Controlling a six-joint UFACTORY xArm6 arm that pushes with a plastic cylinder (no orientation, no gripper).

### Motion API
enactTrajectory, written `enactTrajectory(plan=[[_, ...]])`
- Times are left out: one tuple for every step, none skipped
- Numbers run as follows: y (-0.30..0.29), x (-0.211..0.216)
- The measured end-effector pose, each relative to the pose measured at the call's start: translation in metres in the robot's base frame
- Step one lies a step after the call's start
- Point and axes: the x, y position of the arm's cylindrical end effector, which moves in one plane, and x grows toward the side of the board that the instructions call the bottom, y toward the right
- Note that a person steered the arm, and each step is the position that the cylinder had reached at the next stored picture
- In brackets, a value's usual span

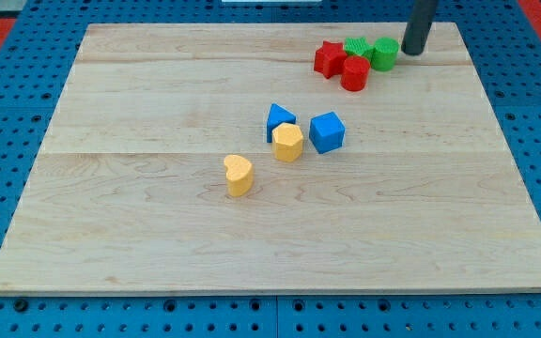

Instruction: Push the green circle to the left of the green star

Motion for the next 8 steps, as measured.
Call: enactTrajectory(plan=[[-0.013, 0.025], [-0.026, 0.021], [-0.021, -0.002], [-0.006, -0.018], [-0.030, -0.022], [-0.028, -0.035], [-0.012, -0.043], [-0.015, -0.059]])
